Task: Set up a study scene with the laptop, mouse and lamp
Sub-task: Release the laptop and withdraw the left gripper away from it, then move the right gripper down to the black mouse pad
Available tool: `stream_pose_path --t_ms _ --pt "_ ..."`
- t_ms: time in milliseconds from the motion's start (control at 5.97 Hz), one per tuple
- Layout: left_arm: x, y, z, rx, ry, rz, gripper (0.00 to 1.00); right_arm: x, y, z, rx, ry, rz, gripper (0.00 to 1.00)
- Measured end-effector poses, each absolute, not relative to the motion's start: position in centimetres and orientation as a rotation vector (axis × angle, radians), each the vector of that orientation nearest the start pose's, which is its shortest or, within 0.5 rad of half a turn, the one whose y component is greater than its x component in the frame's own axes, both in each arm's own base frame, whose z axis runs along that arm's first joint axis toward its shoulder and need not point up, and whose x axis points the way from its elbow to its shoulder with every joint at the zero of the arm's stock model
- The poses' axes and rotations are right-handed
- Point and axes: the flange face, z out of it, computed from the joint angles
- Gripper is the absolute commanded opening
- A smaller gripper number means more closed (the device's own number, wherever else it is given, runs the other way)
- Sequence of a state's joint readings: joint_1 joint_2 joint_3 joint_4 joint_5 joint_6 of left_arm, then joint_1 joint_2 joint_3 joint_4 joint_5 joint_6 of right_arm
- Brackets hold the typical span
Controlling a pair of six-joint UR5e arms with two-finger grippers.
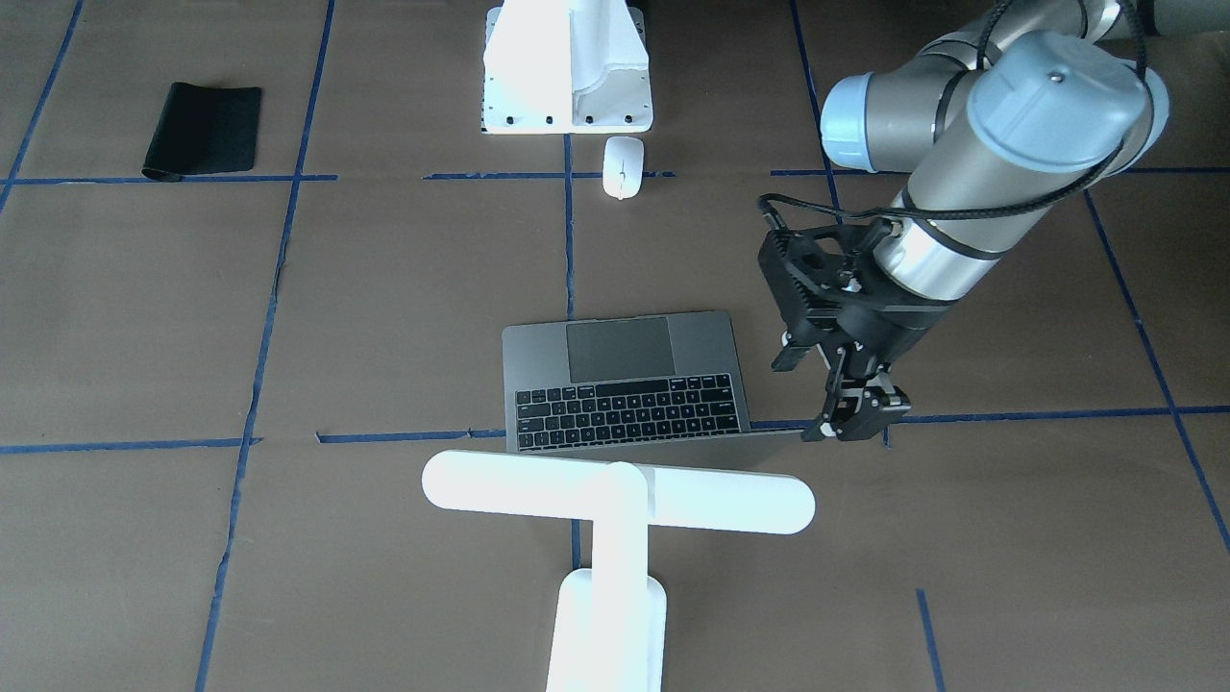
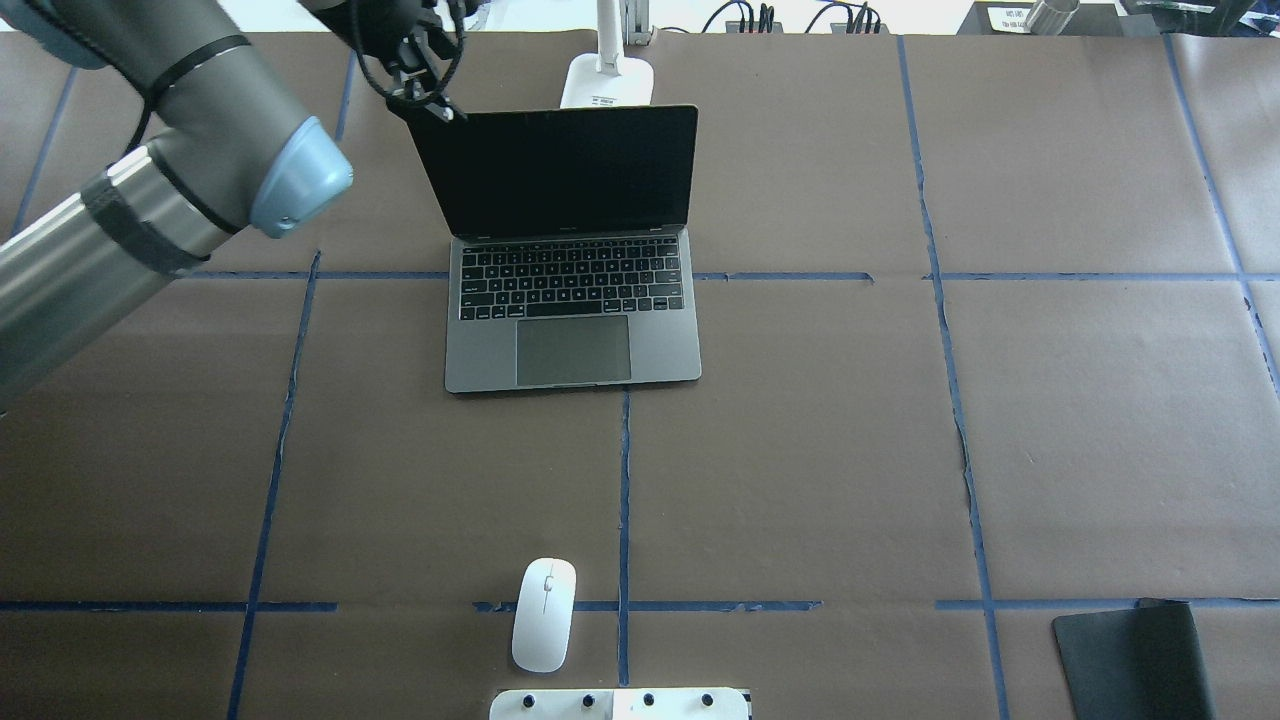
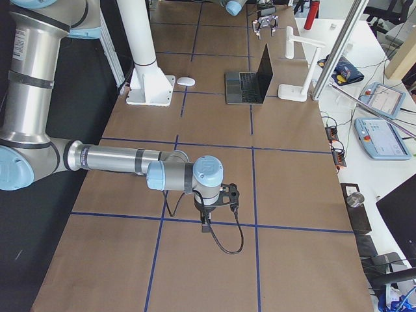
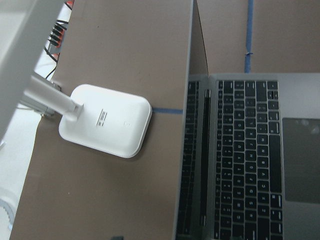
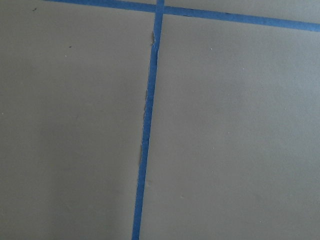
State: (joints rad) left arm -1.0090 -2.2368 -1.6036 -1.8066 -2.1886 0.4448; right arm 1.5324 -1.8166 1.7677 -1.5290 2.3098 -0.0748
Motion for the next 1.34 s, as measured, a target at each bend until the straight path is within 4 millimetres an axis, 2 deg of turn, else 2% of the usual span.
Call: stream_pose_path --t_ms 335,670,1005,1172,1340 --pt "26.4 -60.1 28.5 0.857 0.640 1.184 1.00 5.1 -39.1 66.6 0.012 -0.739 -0.107 1.00" --pt "22.3 -59.7 35.2 0.690 0.664 1.107 1.00 5.1 -39.4 66.1 0.022 -0.740 -0.110 1.00" --pt "18.0 -59.6 39.1 0.464 0.699 0.895 1.00 4.8 -40.0 63.9 0.082 -0.747 -0.140 1.00" --pt "15.7 -58.0 41.6 0.345 0.726 0.718 1.00 4.2 -40.2 63.0 0.101 -0.794 -0.146 1.00" --pt "13.0 -55.4 44.8 0.250 0.756 0.569 1.00 3.3 -40.3 61.1 0.107 -0.870 -0.104 1.00"
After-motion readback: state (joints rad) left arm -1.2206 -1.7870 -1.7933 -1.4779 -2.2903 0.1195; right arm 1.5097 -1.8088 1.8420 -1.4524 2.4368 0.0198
